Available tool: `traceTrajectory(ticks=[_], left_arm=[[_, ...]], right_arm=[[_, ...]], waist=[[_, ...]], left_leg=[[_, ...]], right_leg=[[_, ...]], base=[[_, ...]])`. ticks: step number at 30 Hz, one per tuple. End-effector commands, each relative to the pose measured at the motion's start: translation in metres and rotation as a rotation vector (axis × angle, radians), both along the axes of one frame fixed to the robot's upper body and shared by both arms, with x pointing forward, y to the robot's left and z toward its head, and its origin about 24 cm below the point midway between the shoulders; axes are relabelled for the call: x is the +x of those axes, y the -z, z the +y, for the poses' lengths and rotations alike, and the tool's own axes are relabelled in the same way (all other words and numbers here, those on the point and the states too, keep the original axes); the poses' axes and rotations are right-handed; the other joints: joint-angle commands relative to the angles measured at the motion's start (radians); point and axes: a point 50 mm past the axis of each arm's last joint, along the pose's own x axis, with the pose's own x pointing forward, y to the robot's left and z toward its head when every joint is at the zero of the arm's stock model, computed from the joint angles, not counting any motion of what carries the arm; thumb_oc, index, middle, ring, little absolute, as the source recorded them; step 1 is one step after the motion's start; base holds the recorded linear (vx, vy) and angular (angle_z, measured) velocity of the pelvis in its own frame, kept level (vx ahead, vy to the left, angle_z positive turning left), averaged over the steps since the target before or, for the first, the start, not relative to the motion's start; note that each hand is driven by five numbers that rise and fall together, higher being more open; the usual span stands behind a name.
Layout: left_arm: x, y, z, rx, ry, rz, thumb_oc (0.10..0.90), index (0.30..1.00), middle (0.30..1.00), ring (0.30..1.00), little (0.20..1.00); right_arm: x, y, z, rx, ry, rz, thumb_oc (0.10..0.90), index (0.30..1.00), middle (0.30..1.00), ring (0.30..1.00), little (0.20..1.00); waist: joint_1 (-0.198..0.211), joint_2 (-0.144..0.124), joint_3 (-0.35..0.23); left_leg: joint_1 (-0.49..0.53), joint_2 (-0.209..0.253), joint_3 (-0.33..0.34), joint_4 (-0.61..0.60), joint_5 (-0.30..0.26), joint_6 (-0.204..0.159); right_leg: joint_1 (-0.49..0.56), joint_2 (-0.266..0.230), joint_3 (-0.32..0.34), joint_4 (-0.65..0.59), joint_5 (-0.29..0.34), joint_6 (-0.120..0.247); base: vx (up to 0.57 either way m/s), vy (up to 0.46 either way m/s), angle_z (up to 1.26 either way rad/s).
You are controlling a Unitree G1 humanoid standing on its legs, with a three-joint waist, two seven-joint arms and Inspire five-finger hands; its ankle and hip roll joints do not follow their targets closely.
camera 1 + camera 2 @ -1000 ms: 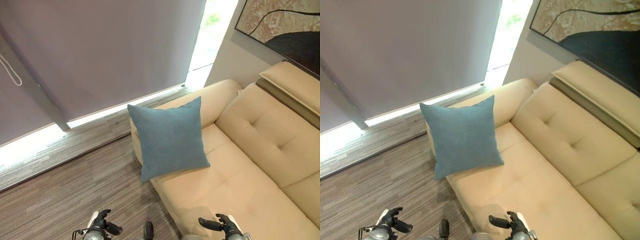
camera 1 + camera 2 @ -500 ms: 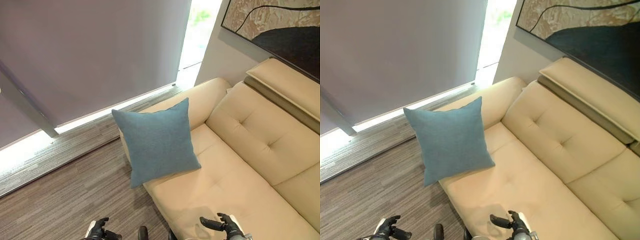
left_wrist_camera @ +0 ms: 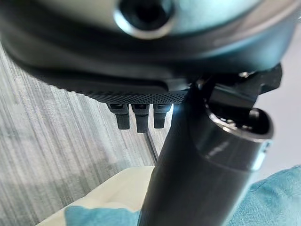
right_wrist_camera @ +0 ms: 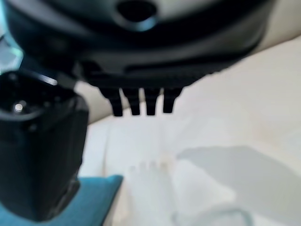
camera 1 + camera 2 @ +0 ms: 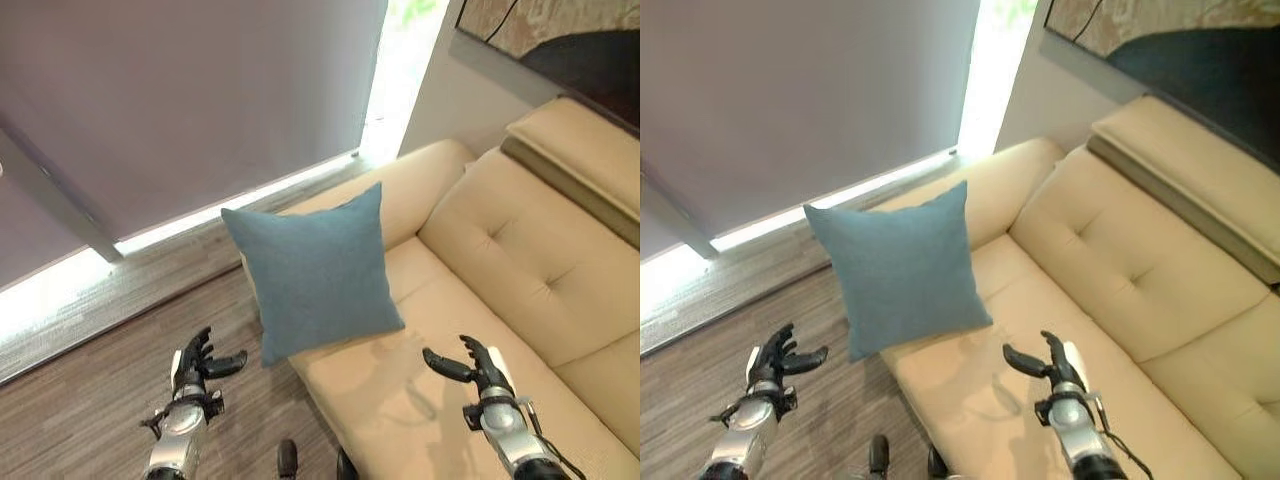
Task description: Pick up all the scattered cushions and arrange them neatly on the sofa.
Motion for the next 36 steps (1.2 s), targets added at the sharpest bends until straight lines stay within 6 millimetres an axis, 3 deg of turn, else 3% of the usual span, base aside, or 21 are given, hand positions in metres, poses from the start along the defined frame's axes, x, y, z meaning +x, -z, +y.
traceTrajectory(ticks=[1, 4, 5, 6, 9, 10, 11, 12, 14, 16, 21, 25, 29, 30, 31, 36], left_arm=[[0.048, -0.057, 0.005, 0.054, -0.007, -0.283, 0.8, 0.9, 0.9, 0.9, 0.9], [0.076, -0.09, -0.012, 0.042, 0.036, -0.414, 0.8, 0.9, 0.9, 0.9, 0.9], [0.076, -0.09, -0.012, 0.042, 0.036, -0.414, 0.8, 0.9, 0.9, 0.9, 0.9], [0.096, -0.116, -0.023, 0.036, 0.062, -0.507, 0.8, 0.9, 0.9, 0.9, 0.9], [0.106, -0.135, -0.031, 0.034, 0.089, -0.572, 0.8, 0.9, 0.9, 0.9, 0.9], [0.115, -0.15, -0.039, 0.034, 0.115, -0.62, 0.8, 0.9, 0.9, 0.9, 0.9], [0.115, -0.151, -0.039, 0.033, 0.115, -0.622, 0.8, 0.9, 0.9, 0.9, 0.9], [0.123, -0.167, -0.048, 0.031, 0.138, -0.674, 0.8, 0.9, 0.9, 0.9, 0.9], [0.125, -0.174, -0.053, 0.033, 0.153, -0.695, 0.8, 0.9, 0.9, 0.9, 0.9], [0.131, -0.191, -0.064, 0.026, 0.179, -0.753, 0.8, 0.9, 0.9, 0.9, 0.9], [0.134, -0.203, -0.083, 0.029, 0.24, -0.792, 0.8, 0.9, 0.9, 0.9, 0.9], [0.137, -0.207, -0.114, 0.024, 0.332, -0.795, 0.8, 0.9, 0.9, 0.9, 0.9], [0.137, -0.211, -0.134, 0.012, 0.383, -0.803, 0.8, 0.9, 0.9, 0.9, 0.9], [0.136, -0.213, -0.148, 0.012, 0.431, -0.809, 0.8, 0.9, 0.9, 0.9, 0.9], [0.135, -0.213, -0.153, 0.012, 0.456, -0.809, 0.8, 0.9, 0.9, 0.9, 0.9], [0.128, -0.205, -0.173, 0.011, 0.578, -0.791, 0.8, 0.9, 0.9, 0.9, 0.9]], right_arm=[[0.052, -0.056, 0.0, -0.043, 0.004, -0.256, 0.8, 0.9, 0.9, 0.9, 0.9], [0.076, -0.081, 0.004, -0.044, 0.012, -0.33, 0.8, 0.9, 0.9, 0.9, 0.9], [0.076, -0.081, 0.004, -0.044, 0.012, -0.33, 0.8, 0.9, 0.9, 0.9, 0.9], [0.094, -0.103, 0.0, -0.054, 0.041, -0.383, 0.8, 0.9, 0.9, 0.9, 0.9], [0.105, -0.121, -0.002, -0.073, 0.048, -0.418, 0.8, 0.9, 0.9, 0.9, 0.9], [0.114, -0.138, -0.005, -0.096, 0.058, -0.453, 0.8, 0.9, 0.9, 0.9, 0.9], [0.114, -0.139, -0.006, -0.096, 0.058, -0.455, 0.8, 0.9, 0.9, 0.9, 0.9], [0.123, -0.158, -0.006, -0.112, 0.059, -0.496, 0.8, 0.9, 0.9, 0.9, 0.9], [0.127, -0.166, -0.007, -0.12, 0.061, -0.513, 0.8, 0.9, 0.9, 0.9, 0.9], [0.137, -0.192, -0.005, -0.141, 0.054, -0.577, 0.8, 0.9, 0.9, 0.9, 0.9], [0.147, -0.219, 0.01, -0.151, 0.014, -0.651, 0.8, 0.9, 0.9, 0.9, 0.9], [0.157, -0.237, 0.036, -0.143, -0.059, -0.711, 0.8, 0.9, 0.9, 0.9, 0.9], [0.161, -0.241, 0.059, -0.091, -0.123, -0.736, 0.8, 0.9, 0.9, 0.9, 0.9], [0.162, -0.239, 0.077, 0.001, -0.213, -0.731, 0.8, 0.9, 0.9, 0.9, 0.9], [0.162, -0.239, 0.083, 0.034, -0.257, -0.719, 0.8, 0.9, 0.9, 0.9, 0.9], [0.162, -0.233, 0.097, 0.128, -0.454, -0.605, 0.8, 0.9, 0.9, 0.9, 0.9]], waist=[[0.012, -0.036, 0.034], [0.02, -0.035, 0.054], [0.02, -0.035, 0.053], [0.027, -0.037, 0.067], [0.033, -0.037, 0.084], [0.038, -0.037, 0.099], [0.038, -0.036, 0.1], [0.042, -0.036, 0.115], [0.045, -0.035, 0.119], [0.053, -0.034, 0.137], [0.062, -0.031, 0.149], [0.065, -0.025, 0.16], [0.064, -0.021, 0.167], [0.065, -0.02, 0.171], [0.065, -0.021, 0.173], [0.066, -0.026, 0.18]], left_leg=[[-0.05, -0.049, -0.047, 0.0, -0.084, -0.025], [-0.116, -0.054, -0.055, 0.0, -0.055, -0.035], [-0.117, -0.054, -0.055, 0.0, -0.055, -0.035], [-0.159, -0.055, -0.06, 0.0, -0.036, -0.049], [-0.181, -0.056, -0.069, 0.0, -0.027, -0.055], [-0.197, -0.057, -0.076, 0.0, -0.02, -0.062], [-0.198, -0.057, -0.077, 0.0, -0.02, -0.062], [-0.209, -0.058, -0.084, 0.0, -0.019, -0.068], [-0.22, -0.058, -0.085, 0.0, -0.013, -0.07], [-0.239, -0.058, -0.092, 0.0, -0.01, -0.075], [-0.259, -0.06, -0.102, 0.0, -0.007, -0.078], [-0.265, -0.061, -0.114, 0.0, -0.009, -0.081], [-0.264, -0.061, -0.118, 0.0, -0.009, -0.081], [-0.261, -0.061, -0.12, 0.0, -0.009, -0.082], [-0.26, -0.061, -0.122, 0.0, -0.009, -0.083], [-0.251, -0.059, -0.126, 0.0, -0.008, -0.087]], right_leg=[[-0.119, -0.031, 0.054, 0.072, -0.045, 0.083], [-0.187, -0.028, 0.049, 0.099, -0.038, 0.077], [-0.188, -0.028, 0.049, 0.1, -0.039, 0.077], [-0.227, -0.028, 0.033, 0.11, -0.034, 0.076], [-0.249, -0.026, 0.026, 0.117, -0.034, 0.075], [-0.265, -0.027, 0.015, 0.12, -0.034, 0.074], [-0.266, -0.027, 0.015, 0.121, -0.034, 0.074], [-0.279, -0.026, 0.011, 0.129, -0.04, 0.074], [-0.29, -0.027, 0.006, 0.13, -0.035, 0.075], [-0.309, -0.026, 0.0, 0.132, -0.035, 0.076], [-0.329, -0.021, -0.006, 0.132, -0.033, 0.079], [-0.336, -0.018, -0.015, 0.134, -0.039, 0.079], [-0.337, -0.018, -0.017, 0.137, -0.045, 0.078], [-0.335, -0.018, -0.02, 0.139, -0.049, 0.077], [-0.334, -0.018, -0.021, 0.14, -0.05, 0.076], [-0.326, -0.02, -0.026, 0.14, -0.052, 0.076]], base=[[-0.09, -0.029, 0.08], [-0.08, -0.049, 0.18], [-0.03, -0.095, 0.25], [-0.01, -0.07, 0.13], [-0.01, -0.098, 0.15], [0.0, -0.063, 0.2], [0.01, -0.118, 0.22], [0.0, -0.054, 0.17], [0.0, -0.061, 0.13], [0.01, -0.086, 0.07], [0.02, -0.061, 0.05], [0.02, -0.049, 0.05], [0.01, -0.016, 0.01], [0.02, -0.037, 0.04], [0.01, -0.026, 0.05], [0.01, -0.026, 0.04]])
